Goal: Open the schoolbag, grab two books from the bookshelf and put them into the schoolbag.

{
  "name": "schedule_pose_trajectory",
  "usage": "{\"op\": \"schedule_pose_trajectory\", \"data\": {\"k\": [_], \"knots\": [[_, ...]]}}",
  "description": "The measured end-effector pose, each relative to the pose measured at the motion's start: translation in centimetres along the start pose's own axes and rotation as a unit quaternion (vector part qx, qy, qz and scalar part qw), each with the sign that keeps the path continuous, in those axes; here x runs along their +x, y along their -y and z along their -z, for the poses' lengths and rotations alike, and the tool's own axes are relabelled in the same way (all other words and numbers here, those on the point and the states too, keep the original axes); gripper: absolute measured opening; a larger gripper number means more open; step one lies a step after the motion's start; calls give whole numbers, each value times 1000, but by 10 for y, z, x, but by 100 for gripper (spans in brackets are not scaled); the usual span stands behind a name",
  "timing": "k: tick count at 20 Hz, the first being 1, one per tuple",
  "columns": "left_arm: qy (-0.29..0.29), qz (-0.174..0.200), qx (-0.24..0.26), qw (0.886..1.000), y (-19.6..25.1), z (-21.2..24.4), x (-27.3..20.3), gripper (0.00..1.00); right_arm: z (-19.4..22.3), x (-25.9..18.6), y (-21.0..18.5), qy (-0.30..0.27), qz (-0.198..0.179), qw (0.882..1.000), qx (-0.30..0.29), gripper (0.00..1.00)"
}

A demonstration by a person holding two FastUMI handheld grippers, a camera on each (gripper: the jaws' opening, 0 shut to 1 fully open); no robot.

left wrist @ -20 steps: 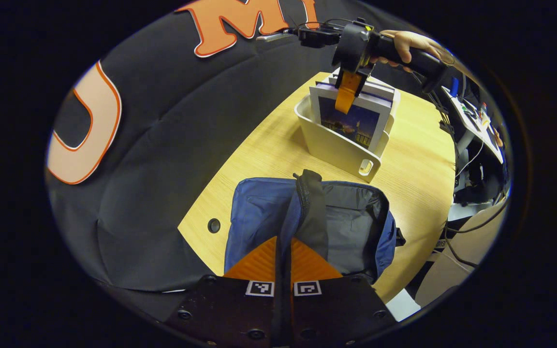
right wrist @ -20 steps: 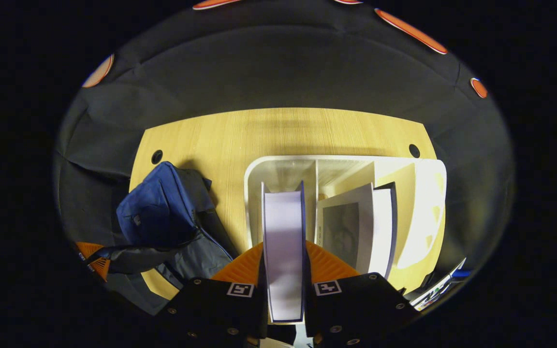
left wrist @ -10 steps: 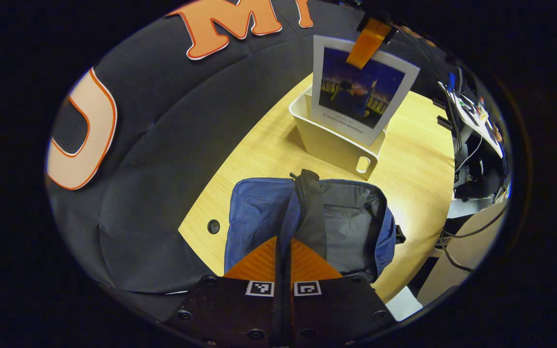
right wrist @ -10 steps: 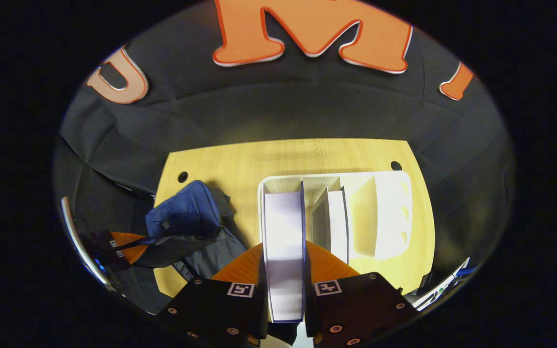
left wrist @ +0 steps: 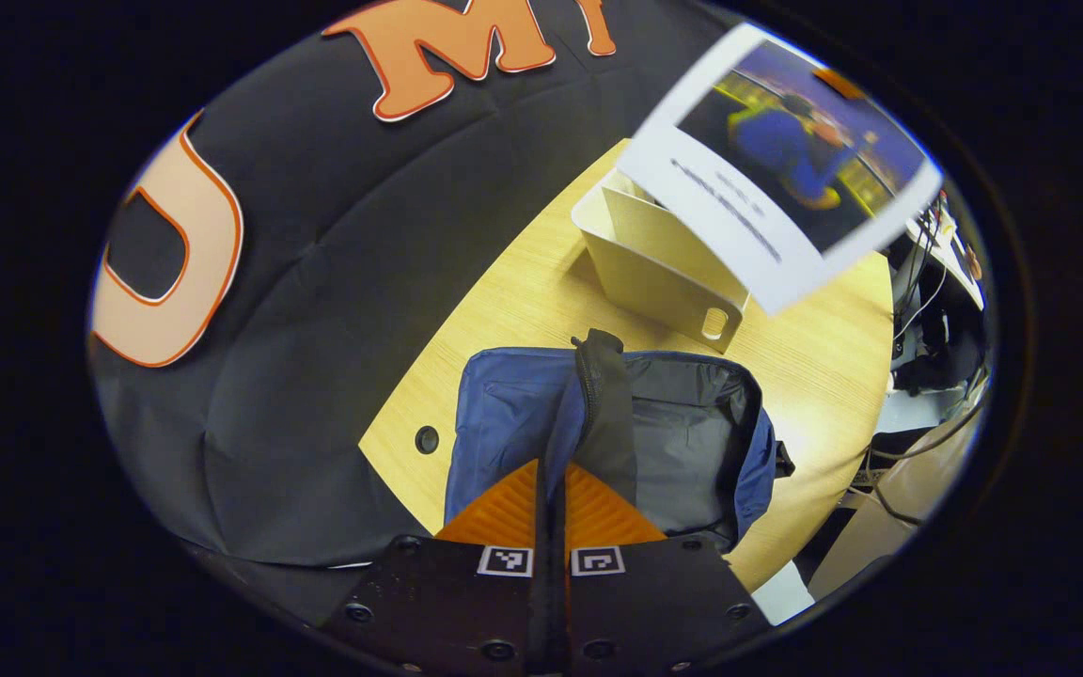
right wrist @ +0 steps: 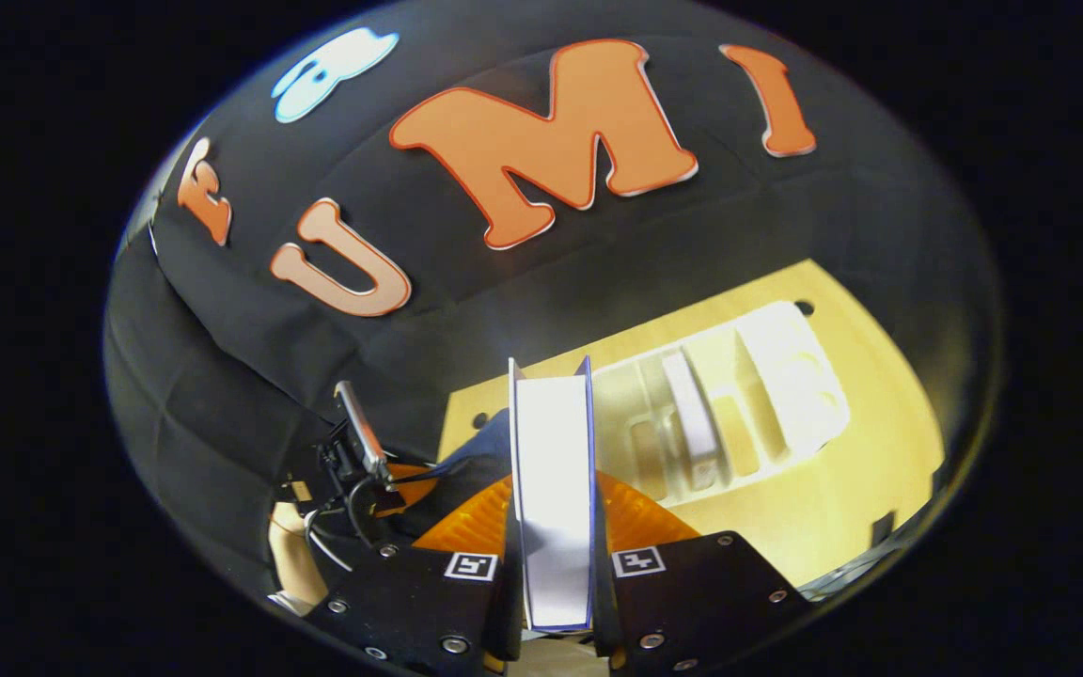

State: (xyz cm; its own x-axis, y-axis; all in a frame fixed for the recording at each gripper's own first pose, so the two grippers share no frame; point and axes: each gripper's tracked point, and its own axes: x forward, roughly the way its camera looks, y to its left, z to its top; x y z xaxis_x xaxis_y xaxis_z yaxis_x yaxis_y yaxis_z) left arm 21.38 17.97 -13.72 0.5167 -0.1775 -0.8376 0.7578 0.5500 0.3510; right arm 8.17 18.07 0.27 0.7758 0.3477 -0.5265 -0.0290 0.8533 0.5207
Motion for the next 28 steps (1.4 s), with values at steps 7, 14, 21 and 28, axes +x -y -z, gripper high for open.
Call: {"op": "schedule_pose_trajectory", "data": {"k": [7,14,21,28], "knots": [[-1,-20,3,1000,1,-7,-6,1,124,82,7,-50,-64,983,162,29],[24,-41,18,999,12,-25,-23,1,170,171,11,-42,-68,976,201,29],[22,-42,34,998,22,-32,-21,1,177,241,-22,-23,-8,975,223,29],[14,-49,37,998,8,-34,-14,1,189,266,-37,-56,3,974,218,32]]}}
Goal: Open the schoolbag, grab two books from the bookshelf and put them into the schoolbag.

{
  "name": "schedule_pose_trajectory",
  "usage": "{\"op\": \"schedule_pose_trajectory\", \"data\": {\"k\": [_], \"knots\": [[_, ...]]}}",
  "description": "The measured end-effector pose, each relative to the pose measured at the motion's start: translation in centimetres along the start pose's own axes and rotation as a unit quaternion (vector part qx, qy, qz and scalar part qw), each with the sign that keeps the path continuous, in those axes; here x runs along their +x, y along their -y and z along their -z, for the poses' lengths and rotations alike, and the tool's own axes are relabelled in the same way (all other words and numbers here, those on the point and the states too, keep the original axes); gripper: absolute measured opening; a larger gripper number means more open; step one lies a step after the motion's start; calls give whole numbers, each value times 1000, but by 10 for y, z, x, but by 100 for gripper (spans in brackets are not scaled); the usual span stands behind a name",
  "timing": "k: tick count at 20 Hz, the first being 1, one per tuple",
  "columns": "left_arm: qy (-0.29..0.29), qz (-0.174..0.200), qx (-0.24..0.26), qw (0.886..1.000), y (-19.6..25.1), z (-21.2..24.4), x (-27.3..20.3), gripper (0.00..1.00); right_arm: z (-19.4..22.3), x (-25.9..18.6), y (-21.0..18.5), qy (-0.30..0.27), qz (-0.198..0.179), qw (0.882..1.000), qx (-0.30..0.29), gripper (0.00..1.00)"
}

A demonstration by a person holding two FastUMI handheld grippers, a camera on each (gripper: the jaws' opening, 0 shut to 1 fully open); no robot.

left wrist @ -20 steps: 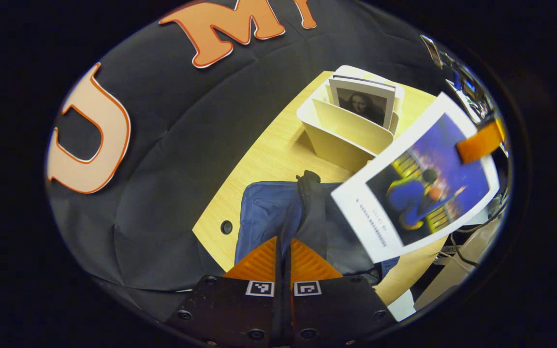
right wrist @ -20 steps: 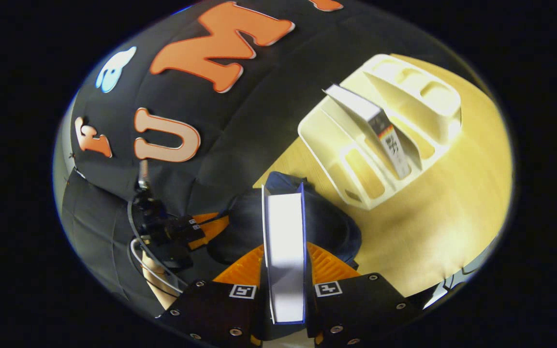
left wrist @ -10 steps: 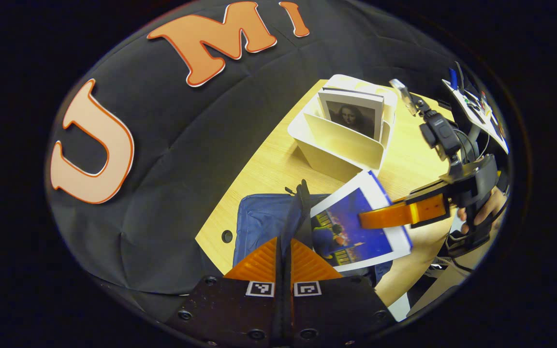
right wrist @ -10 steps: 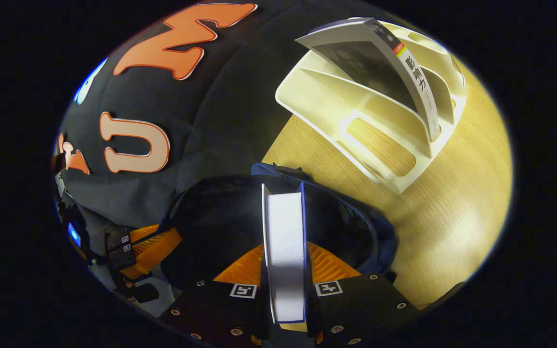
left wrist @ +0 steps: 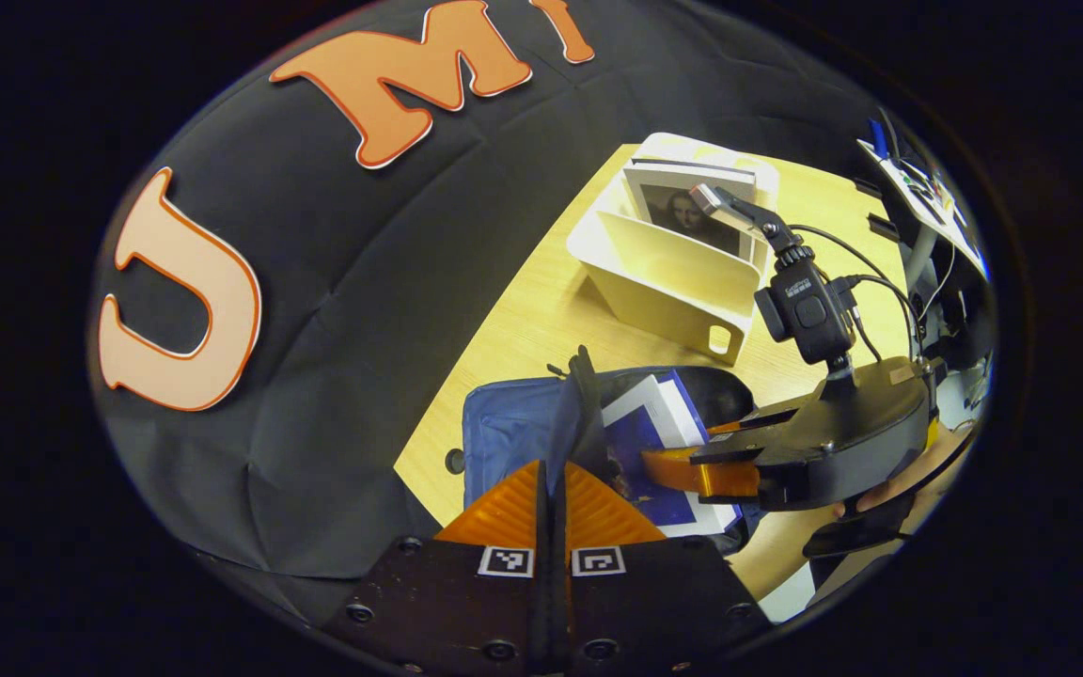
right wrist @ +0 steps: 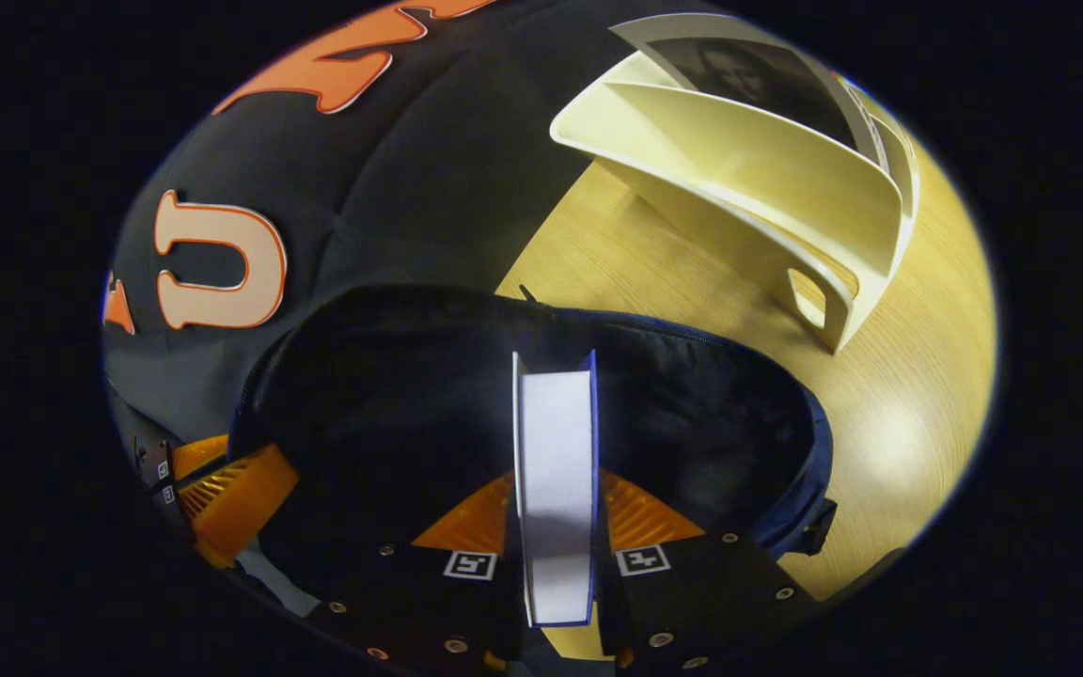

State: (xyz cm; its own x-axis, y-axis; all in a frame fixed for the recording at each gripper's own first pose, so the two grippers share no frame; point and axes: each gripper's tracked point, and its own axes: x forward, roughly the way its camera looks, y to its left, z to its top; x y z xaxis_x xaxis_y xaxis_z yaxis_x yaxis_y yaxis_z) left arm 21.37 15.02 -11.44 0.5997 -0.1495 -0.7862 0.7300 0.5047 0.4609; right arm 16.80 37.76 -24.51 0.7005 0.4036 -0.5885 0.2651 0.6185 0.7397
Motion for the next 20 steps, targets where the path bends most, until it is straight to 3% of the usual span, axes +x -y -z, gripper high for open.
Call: {"op": "schedule_pose_trajectory", "data": {"k": [1,2,4,6,7,8,9,14,16,20], "knots": [[0,3,-2,1000,1,1,1,1,5,2,1,-12,9,1000,-6,24],[-2,4,-3,1000,1,1,3,1,9,3,8,-19,21,1000,-8,38],[-3,7,-4,1000,1,2,4,1,12,5,13,-45,21,999,-10,48],[-4,7,-5,1000,0,3,5,1,18,-6,16,-64,32,997,-10,68],[-3,8,-8,1000,1,3,6,1,17,-10,23,-65,42,997,-14,87],[-2,8,-10,1000,0,3,6,1,15,-14,27,-64,47,997,-20,77],[-2,8,-13,1000,-1,4,7,1,13,-18,33,-64,54,996,-27,96],[-3,16,-21,1000,3,8,7,0,2,-34,45,-57,66,996,-33,97],[-4,20,-14,1000,8,6,5,1,12,-36,35,-78,51,995,-30,97],[-8,15,-7,1000,5,7,4,1,-3,-68,39,-61,39,996,-47,97]]}}
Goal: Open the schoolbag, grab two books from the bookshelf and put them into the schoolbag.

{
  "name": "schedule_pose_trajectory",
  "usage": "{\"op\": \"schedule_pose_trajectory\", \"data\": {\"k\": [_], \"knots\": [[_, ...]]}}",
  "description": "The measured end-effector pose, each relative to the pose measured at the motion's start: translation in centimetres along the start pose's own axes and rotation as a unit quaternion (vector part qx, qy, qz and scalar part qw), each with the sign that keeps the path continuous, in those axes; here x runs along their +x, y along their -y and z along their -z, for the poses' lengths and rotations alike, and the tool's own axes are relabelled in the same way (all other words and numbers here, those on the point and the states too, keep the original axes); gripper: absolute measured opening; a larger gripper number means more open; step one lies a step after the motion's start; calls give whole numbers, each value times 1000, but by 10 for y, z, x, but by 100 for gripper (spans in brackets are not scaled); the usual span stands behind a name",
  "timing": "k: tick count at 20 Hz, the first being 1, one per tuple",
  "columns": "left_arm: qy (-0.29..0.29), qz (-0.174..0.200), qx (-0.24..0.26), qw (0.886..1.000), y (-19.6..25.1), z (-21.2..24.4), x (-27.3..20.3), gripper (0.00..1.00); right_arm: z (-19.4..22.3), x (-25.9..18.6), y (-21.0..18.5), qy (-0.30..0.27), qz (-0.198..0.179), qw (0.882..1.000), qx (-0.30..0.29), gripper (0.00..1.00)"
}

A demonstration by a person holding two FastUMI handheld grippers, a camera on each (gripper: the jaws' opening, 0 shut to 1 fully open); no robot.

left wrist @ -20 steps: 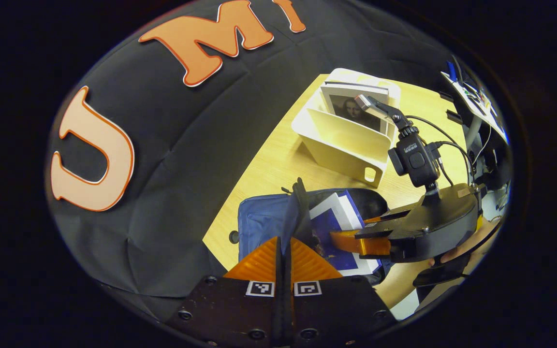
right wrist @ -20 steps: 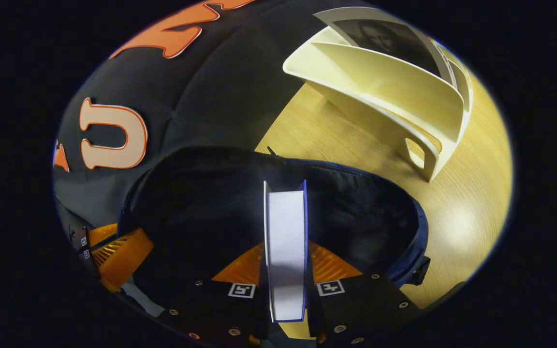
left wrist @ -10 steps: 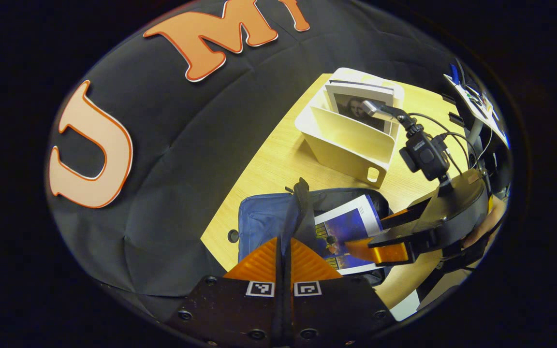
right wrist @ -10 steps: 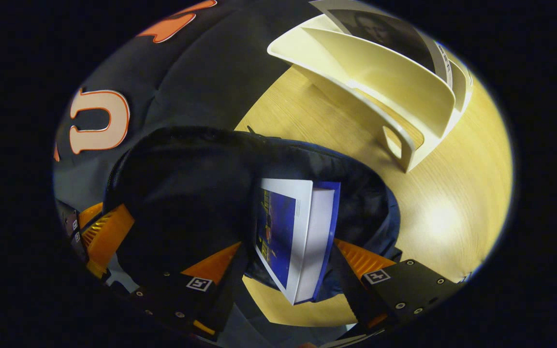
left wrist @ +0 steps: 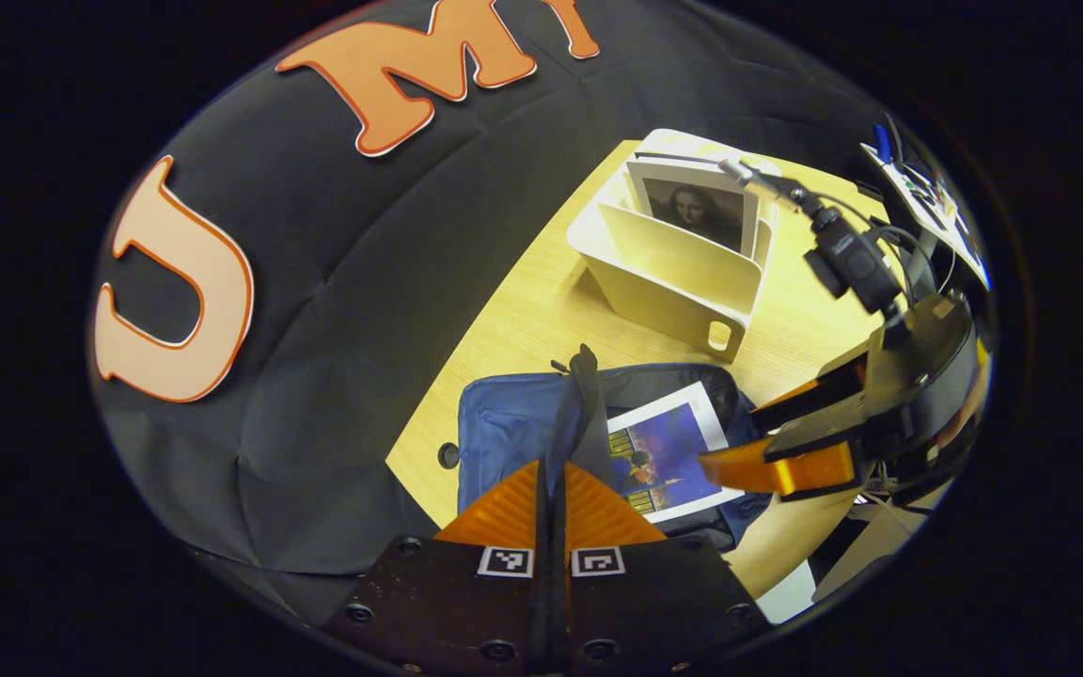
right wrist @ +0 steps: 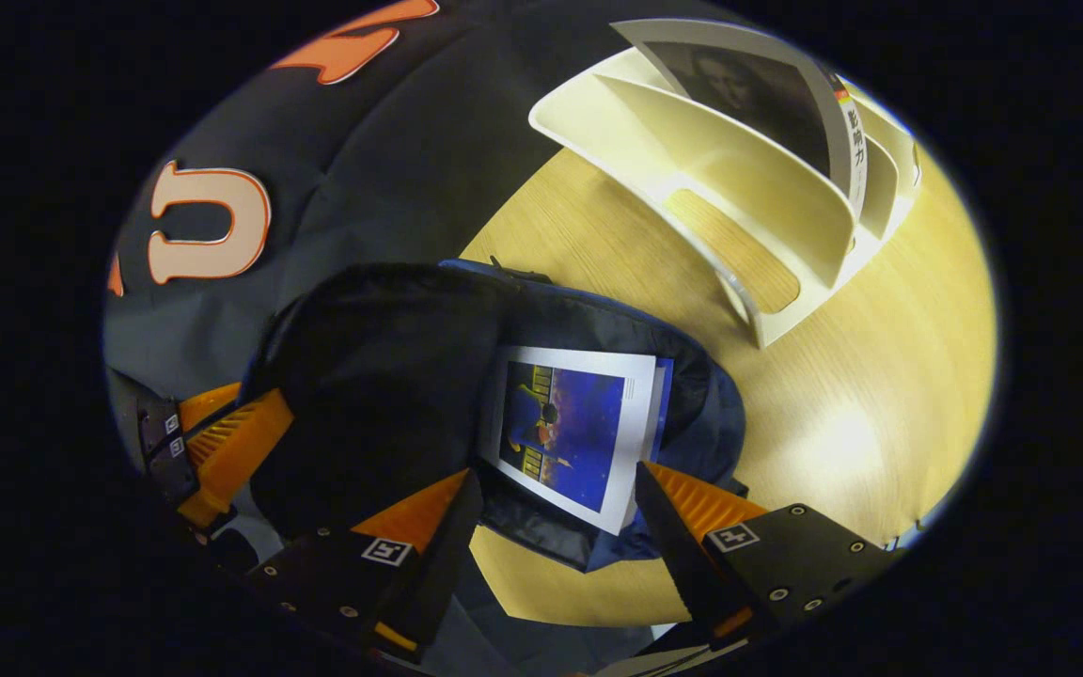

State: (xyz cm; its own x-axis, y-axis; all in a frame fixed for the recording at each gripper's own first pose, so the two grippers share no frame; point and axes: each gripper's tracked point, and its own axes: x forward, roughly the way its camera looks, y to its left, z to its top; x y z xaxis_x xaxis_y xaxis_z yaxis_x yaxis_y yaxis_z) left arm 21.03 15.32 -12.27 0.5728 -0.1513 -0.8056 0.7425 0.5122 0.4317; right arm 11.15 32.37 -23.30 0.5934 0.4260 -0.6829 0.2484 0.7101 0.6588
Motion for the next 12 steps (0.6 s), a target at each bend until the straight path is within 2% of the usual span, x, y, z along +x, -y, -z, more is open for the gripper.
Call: {"op": "schedule_pose_trajectory", "data": {"k": [7,12], "knots": [[0,10,18,1000,13,-3,10,1,-51,-114,87,77,71,993,-56,97],[0,17,14,1000,20,0,14,1,-104,-173,97,108,104,981,-124,97]]}}
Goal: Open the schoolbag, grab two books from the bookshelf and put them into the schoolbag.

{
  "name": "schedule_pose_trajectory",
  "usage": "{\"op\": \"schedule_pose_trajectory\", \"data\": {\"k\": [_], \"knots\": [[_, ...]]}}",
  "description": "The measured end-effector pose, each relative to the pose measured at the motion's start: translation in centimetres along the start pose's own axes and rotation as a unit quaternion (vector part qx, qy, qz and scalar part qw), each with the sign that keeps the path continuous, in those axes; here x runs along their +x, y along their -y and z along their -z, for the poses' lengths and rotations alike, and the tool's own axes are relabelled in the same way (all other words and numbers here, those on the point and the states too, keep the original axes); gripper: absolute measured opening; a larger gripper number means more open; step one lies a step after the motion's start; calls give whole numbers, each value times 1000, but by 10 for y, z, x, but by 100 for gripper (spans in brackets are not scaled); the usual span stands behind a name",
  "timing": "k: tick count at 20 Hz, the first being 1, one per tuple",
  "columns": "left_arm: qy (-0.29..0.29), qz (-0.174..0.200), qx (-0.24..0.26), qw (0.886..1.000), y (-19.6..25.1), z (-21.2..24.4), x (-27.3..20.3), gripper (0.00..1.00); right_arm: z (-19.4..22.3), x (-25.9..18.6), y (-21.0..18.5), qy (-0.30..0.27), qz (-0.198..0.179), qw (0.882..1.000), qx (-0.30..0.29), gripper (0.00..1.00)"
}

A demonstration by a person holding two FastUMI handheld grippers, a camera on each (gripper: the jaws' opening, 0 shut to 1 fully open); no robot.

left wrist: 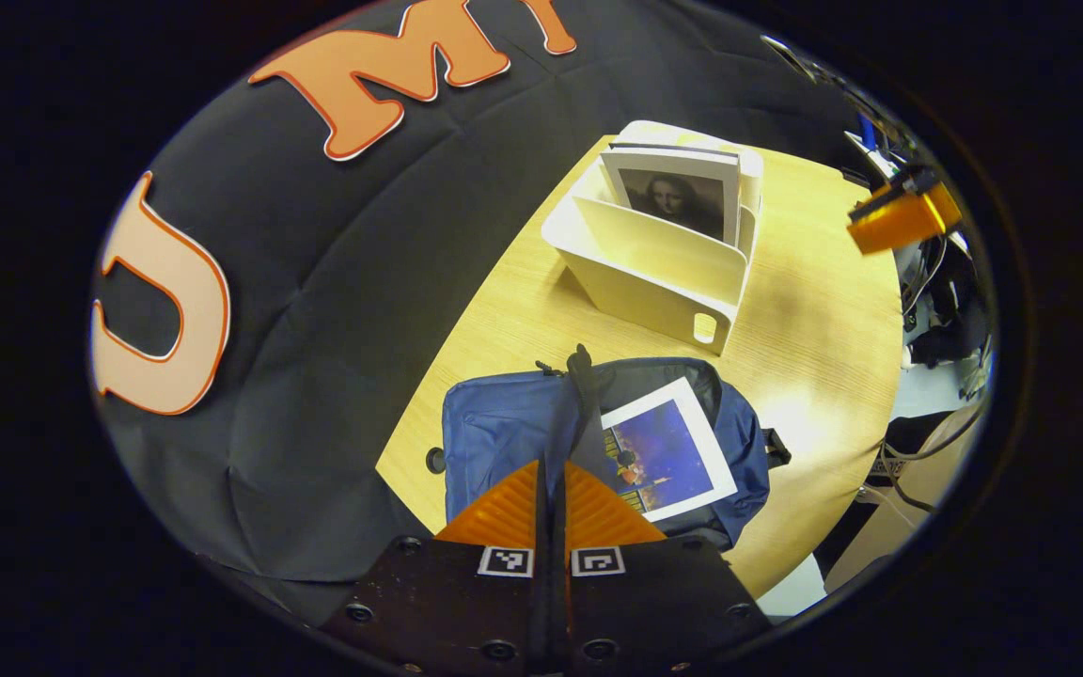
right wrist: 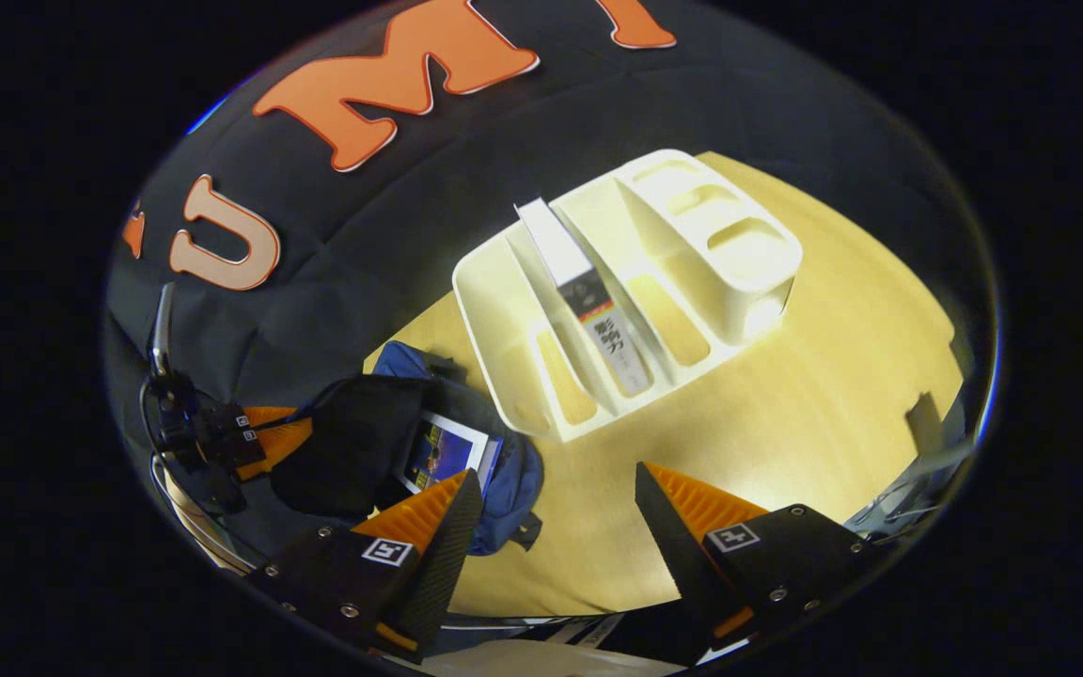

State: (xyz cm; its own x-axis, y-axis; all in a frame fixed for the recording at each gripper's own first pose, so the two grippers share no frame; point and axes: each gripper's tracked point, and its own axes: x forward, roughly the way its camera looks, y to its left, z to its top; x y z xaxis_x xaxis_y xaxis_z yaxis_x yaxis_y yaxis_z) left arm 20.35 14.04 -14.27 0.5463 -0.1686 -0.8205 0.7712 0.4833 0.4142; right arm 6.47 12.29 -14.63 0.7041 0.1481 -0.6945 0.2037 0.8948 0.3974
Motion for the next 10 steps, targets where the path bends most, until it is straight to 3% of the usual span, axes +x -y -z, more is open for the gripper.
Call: {"op": "schedule_pose_trajectory", "data": {"k": [5,10], "knots": [[2,4,-13,1000,3,6,2,1,-90,-24,3,32,39,995,-82,97],[-2,7,-22,1000,2,8,3,1,-153,4,-1,16,61,989,-136,97]]}}
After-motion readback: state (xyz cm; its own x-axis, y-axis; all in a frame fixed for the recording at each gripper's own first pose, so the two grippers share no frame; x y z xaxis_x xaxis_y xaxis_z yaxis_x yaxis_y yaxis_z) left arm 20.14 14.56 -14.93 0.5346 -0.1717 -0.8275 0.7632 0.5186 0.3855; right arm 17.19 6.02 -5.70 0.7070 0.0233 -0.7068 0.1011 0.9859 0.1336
